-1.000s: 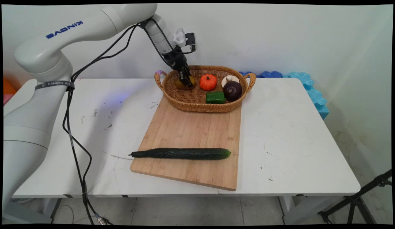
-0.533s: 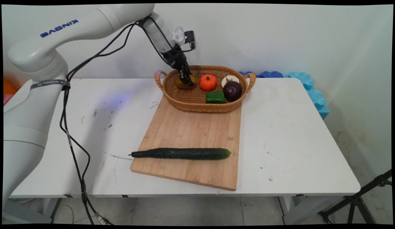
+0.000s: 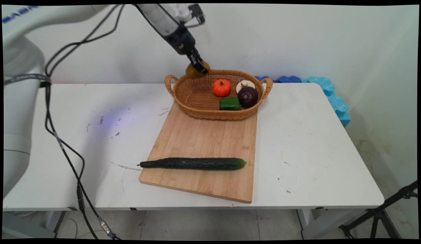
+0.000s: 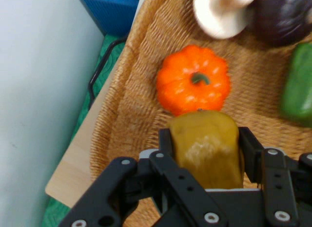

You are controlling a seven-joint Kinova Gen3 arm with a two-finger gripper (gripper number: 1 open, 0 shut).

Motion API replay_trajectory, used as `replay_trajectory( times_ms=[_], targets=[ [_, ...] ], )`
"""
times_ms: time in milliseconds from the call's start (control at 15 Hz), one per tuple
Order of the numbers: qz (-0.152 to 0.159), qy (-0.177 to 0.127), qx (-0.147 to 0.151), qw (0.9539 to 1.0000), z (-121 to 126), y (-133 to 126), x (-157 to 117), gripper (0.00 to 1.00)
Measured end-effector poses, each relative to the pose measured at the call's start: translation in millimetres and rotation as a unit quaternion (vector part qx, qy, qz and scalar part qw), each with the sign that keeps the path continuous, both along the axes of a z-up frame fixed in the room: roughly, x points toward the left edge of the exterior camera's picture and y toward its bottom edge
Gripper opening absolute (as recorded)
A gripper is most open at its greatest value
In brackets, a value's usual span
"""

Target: Place the picked object on the cutting board

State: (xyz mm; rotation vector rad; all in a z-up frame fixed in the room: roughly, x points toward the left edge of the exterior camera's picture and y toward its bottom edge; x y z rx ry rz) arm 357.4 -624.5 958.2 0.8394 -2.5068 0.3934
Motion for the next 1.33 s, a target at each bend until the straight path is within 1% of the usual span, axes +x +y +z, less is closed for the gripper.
replay_trajectory(
  times_ms=[200,333,467,600,733,867,1067,1333],
  targets=[
    [0.022,0.033,0.004,0.9992,43.1,38.7,-6.6,0.0],
    [0.034,0.054,0.014,0.9979,63.0,64.4,-11.3,0.0],
    [0.043,0.07,0.028,0.9962,75.5,90.4,-18.6,0.0],
    [0.051,0.083,0.044,0.9943,80.8,115.3,-27.5,0.0],
    [0.055,0.091,0.057,0.9927,79.5,137.5,-38.9,0.0],
    [0.057,0.093,0.067,0.9918,71.5,151.3,-49.3,0.0],
    [0.057,0.091,0.077,0.9913,48.4,163.8,-63.5,0.0],
    [0.047,0.083,0.087,0.9916,7.5,172.8,-78.3,0.0]
  ],
)
